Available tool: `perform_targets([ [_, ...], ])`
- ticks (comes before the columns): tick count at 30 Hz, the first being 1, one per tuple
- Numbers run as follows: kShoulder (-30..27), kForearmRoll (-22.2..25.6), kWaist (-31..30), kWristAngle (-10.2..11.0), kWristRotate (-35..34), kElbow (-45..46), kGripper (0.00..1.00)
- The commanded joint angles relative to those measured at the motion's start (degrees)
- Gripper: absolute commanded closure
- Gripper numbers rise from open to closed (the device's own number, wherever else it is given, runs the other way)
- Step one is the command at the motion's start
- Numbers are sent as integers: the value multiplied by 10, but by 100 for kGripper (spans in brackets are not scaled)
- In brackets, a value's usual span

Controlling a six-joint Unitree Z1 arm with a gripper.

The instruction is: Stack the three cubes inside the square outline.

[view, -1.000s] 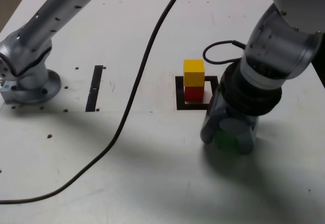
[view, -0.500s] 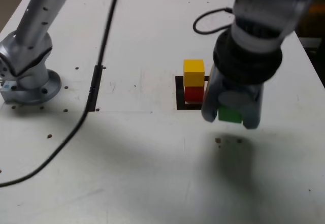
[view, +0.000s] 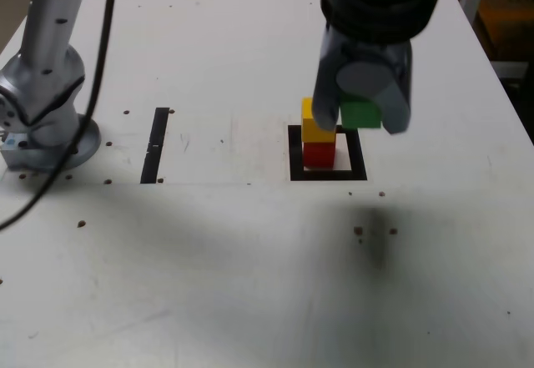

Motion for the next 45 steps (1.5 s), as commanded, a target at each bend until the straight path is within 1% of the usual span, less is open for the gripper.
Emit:
perform_targets([
  [1, -5, 4, 10, -2, 4, 8, 75],
  [6, -11, 1, 38, -4, 15, 37, 75],
  [16, -22, -7, 79, -1, 38, 75, 75],
  [24, -24, -24, 103, -11, 53, 110, 75],
  [32, -24, -48, 114, -24, 64, 140, 75],
  [45, -25, -51, 114, -27, 65, 140, 75],
])
